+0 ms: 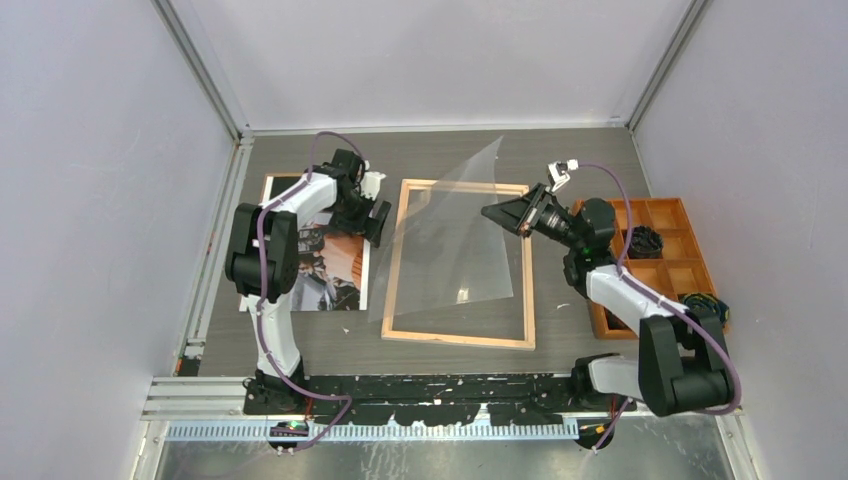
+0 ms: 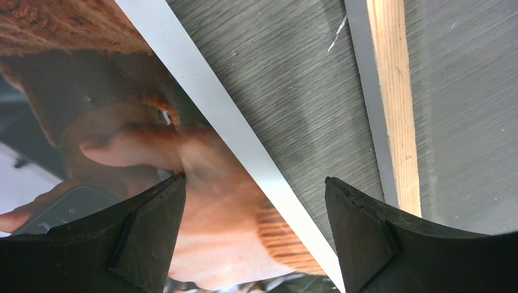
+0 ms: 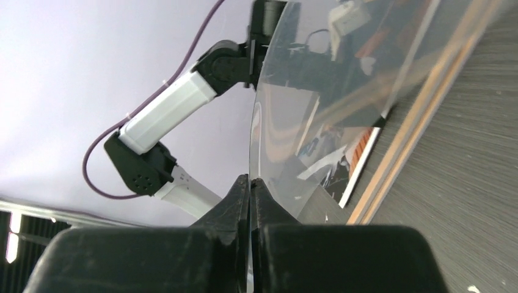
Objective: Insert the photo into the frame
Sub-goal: Place the photo frame item in the photo frame.
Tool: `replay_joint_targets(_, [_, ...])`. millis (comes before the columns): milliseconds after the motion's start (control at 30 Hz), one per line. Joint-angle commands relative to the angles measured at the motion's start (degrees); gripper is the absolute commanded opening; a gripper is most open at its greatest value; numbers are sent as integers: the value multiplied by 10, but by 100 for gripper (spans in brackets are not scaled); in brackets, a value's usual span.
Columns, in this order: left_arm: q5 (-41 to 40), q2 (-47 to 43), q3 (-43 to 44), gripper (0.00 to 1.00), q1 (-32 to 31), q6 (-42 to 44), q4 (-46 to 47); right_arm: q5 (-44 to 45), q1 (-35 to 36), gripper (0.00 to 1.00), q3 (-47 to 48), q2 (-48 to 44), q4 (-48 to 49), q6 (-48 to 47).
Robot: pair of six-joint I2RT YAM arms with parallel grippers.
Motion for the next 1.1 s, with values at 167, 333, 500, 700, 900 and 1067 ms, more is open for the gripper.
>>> replay_joint_targets(167, [-7,-2,-2,86,5,-2,-1,-47,-41,3,-49,37,39,-33])
replay_joint_targets(333, [-5,2,-5,86,8,-3,2,-30,-41,1,-39,-21,-152,-148])
replay_joint_targets(500, [1,6,-6,86,8,-7,4,-3,-40,1,-38,-76,-264,-209])
replay_joint_targets(700, [6,10,-3,86,7,-9,4,42,-41,1,-43,-80,-334,-258])
replay_joint_targets(900, [5,12,-7,86,4,-5,3,110,-41,7,-50,-84,-402,-305])
replay_joint_targets(1067, [5,15,-7,86,-3,-2,2,150,-41,11,-46,-83,-419,-325])
